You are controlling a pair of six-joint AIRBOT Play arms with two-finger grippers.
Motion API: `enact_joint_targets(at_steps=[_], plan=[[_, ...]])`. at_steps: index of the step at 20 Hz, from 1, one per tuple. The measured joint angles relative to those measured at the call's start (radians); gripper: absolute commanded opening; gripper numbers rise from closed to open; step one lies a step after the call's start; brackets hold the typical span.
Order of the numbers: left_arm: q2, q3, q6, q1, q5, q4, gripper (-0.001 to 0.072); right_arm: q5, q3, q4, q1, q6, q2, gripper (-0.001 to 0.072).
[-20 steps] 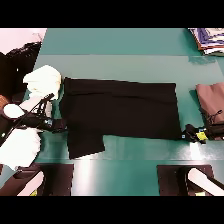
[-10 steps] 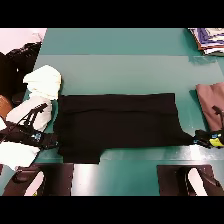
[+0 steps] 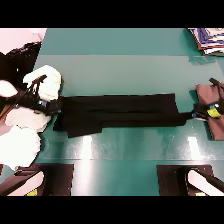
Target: Fold the shirts.
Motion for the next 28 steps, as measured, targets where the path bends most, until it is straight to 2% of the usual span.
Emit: enact_joint_targets(at_steps=[5,6,7,8,9,11,13,14,15,16,17,18,19,25,26,27,28], plan=[[-0.24,0.158,0.006,0.0,0.124,0.001,0.0025,-0.047,0.192,0.056,0.06,0.014,-0.261,0.0019],[-0.268,0.175,0.007,0.0,0.14,0.001,0.0026,-0.055,0.226,0.076,0.064,0.014,-0.301,0.0072],[-0.293,0.189,0.008,0.0,0.159,0.0,0.0069,-0.06,0.261,0.096,0.068,0.016,-0.34,0.0303],[-0.309,0.198,0.009,0.0,0.174,0.0,0.0334,-0.064,0.292,0.113,0.068,0.016,-0.372,0.0458],[-0.322,0.205,0.009,0.001,0.189,0.0,0.0534,-0.07,0.324,0.131,0.067,0.016,-0.404,0.0459],[-0.337,0.221,0.009,0.002,0.196,-0.007,0.0551,-0.066,0.374,0.161,0.06,0.015,-0.447,0.0459],[-0.344,0.247,0.009,0.0,0.175,-0.011,0.0549,-0.047,0.398,0.172,0.041,-0.004,-0.47,0.0458],[-0.345,0.263,0.01,0.001,0.151,-0.011,0.0419,-0.031,0.399,0.181,0.025,-0.018,-0.473,0.0458],[-0.345,0.277,0.014,0.001,0.13,-0.012,0.0176,-0.022,0.389,0.186,0.006,-0.031,-0.473,0.0459],[-0.343,0.291,0.018,0.0,0.109,-0.013,0.003,-0.015,0.371,0.185,-0.014,-0.045,-0.47,0.0459],[-0.34,0.301,0.024,0.0,0.09,-0.014,0.0025,-0.009,0.346,0.187,-0.039,-0.06,-0.466,0.0463],[-0.337,0.311,0.026,0.0,0.08,-0.021,0.0025,-0.006,0.318,0.194,-0.061,-0.078,-0.463,0.0517],[-0.335,0.317,0.028,0.001,0.072,-0.03,0.0025,-0.002,0.285,0.199,-0.086,-0.096,-0.463,0.053],[-0.33,0.331,0.033,-0.092,0.069,-0.087,0.0024,-0.003,0.159,0.333,-0.148,-0.194,-0.533,0.0527],[-0.33,0.332,0.034,-0.125,0.084,-0.092,0.0024,-0.002,0.152,0.362,-0.138,-0.206,-0.548,0.0493],[-0.333,0.333,0.035,-0.157,0.103,-0.097,0.0024,-0.005,0.148,0.375,-0.124,-0.214,-0.56,0.0406],[-0.337,0.333,0.034,-0.192,0.126,-0.097,0.0024,-0.018,0.143,0.385,-0.107,-0.221,-0.57,0.0355]])
